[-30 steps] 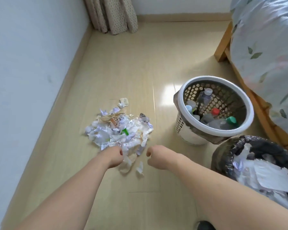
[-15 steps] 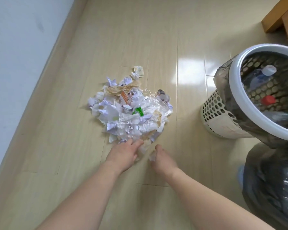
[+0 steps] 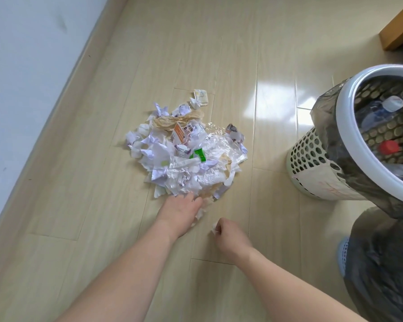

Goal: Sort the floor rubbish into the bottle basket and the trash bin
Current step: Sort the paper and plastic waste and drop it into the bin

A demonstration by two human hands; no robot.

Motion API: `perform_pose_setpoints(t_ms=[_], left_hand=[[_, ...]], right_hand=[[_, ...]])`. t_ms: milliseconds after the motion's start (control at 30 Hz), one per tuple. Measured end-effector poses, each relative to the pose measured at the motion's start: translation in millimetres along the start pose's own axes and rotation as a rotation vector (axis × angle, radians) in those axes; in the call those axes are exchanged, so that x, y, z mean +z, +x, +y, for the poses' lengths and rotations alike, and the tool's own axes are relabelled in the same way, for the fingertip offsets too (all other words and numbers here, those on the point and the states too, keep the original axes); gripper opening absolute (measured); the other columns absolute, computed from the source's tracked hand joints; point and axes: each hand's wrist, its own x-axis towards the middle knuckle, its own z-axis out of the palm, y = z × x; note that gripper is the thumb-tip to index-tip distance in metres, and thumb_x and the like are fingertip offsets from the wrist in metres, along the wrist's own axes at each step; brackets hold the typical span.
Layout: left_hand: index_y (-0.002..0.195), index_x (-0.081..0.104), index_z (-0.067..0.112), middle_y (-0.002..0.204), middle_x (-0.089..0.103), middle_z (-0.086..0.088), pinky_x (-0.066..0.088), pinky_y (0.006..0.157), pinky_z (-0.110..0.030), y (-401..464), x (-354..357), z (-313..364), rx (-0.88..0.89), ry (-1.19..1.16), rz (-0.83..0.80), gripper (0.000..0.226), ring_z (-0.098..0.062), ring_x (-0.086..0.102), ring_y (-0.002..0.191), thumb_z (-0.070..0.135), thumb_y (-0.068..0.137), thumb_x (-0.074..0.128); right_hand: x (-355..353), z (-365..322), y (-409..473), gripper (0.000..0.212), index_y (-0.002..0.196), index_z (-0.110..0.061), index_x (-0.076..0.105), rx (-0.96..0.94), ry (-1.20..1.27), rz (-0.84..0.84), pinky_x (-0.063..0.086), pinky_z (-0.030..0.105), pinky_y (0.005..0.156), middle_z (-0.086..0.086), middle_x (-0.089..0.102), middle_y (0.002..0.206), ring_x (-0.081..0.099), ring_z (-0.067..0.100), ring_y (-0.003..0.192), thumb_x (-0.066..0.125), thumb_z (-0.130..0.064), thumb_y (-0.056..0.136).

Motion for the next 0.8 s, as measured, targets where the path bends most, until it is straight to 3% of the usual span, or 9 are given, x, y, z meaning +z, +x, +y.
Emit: perform_pose_setpoints(t_ms=[200, 367, 533, 667, 800], left_hand=[[0.115, 0.051, 0.02, 0.119, 0.059, 0.0, 0.046, 0.078, -0.036, -1, 10, -4, -0.065, -0.221, 0.033, 0.019, -0.026, 0.061, 0.105, 0.021, 0.098, 0.042], [0.097, 0.048, 0.022, 0.103, 0.063, -0.002, 0.042, 0.07, -0.034, -11, 4, -19, -0.21, -0.366, 0.034, 0.009, -0.028, 0.061, 0.097, 0.025, 0.096, 0.04], [0.081, 0.044, 0.017, 0.09, 0.061, -0.004, 0.039, 0.063, -0.031, -17, -12, -39, -0.381, -0.525, -0.007, 0.01, -0.027, 0.056, 0.081, 0.015, 0.09, 0.046], [0.089, 0.053, 0.018, 0.082, 0.064, -0.006, 0.049, 0.062, -0.03, -21, -56, -43, -0.44, -0.882, -0.063, 0.015, -0.024, 0.061, 0.07, 0.005, 0.083, 0.051], [0.082, 0.058, 0.006, 0.071, 0.058, -0.01, 0.048, 0.053, -0.026, -22, -132, -13, -0.377, -1.133, -0.116, 0.015, -0.021, 0.057, 0.056, -0.007, 0.084, 0.053]], right_hand=[[-8, 9, 5, 0.017, 0.081, -0.027, 0.044, -0.056, -0.009, -0.038, 0.045, 0.029, 0.078, 0.003, 0.063, 0.109, 0.059, 0.025, 0.101, 0.045, -0.011, 0.089], [-23, 3, 7, 0.026, 0.07, -0.028, 0.039, -0.062, 0.018, -0.021, 0.04, 0.028, 0.063, -0.005, 0.056, 0.093, 0.054, 0.021, 0.084, 0.041, -0.01, 0.089], [-45, -2, -5, 0.012, 0.088, -0.021, 0.05, -0.114, -0.047, -0.045, 0.042, 0.027, 0.064, 0.002, 0.061, 0.1, 0.057, 0.023, 0.085, 0.041, -0.015, 0.093], [-106, -8, -35, 0.023, 0.114, -0.019, 0.055, -0.1, -0.051, 0.017, 0.045, 0.027, 0.071, 0.003, 0.058, 0.109, 0.058, 0.022, 0.09, 0.047, -0.018, 0.093], [-176, -3, -86, 0.01, 0.087, -0.018, 0.059, -0.113, 0.003, 0.139, 0.051, 0.027, 0.062, 0.0, 0.066, 0.078, 0.069, 0.02, 0.078, 0.051, -0.02, 0.092]])
